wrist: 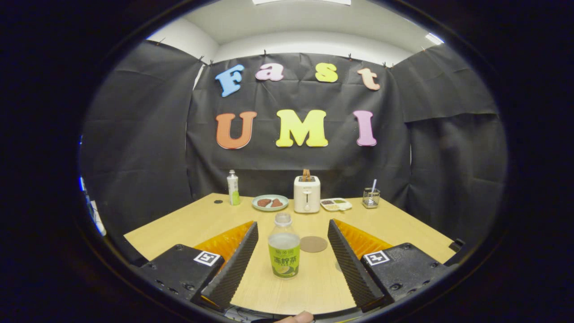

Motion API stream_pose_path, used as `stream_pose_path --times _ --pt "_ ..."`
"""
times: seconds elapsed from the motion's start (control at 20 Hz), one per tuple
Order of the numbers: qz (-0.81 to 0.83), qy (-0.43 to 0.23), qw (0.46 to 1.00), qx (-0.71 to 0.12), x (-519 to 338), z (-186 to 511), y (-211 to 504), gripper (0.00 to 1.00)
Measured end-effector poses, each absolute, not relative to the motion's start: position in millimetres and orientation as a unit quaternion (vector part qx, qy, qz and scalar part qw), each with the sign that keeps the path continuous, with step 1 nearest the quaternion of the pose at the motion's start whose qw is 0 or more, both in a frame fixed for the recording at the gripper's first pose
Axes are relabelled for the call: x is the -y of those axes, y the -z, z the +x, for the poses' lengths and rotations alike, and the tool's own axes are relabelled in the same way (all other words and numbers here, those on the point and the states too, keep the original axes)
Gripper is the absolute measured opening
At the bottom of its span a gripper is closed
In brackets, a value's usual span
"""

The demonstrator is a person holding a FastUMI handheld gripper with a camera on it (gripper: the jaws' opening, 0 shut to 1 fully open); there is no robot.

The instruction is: Take the bottle from table, then pour the juice into the cup, finally place the bottle on the coaster

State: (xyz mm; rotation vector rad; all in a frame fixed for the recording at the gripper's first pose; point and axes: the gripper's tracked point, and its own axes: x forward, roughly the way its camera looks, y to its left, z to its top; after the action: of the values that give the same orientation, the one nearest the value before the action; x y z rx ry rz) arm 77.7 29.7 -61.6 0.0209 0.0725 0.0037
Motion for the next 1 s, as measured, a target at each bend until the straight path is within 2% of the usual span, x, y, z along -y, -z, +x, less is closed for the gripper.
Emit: stream_pose_path --times 0.4,0.65,1.0 --pt "0.010 -0.011 0.998 -0.069 -38.0 126.5 117.9 1.00" --pt "0.010 0.013 0.998 -0.059 -31.9 148.9 128.6 1.00" --pt "0.003 0.010 0.999 -0.052 -44.6 188.8 148.0 1.00"
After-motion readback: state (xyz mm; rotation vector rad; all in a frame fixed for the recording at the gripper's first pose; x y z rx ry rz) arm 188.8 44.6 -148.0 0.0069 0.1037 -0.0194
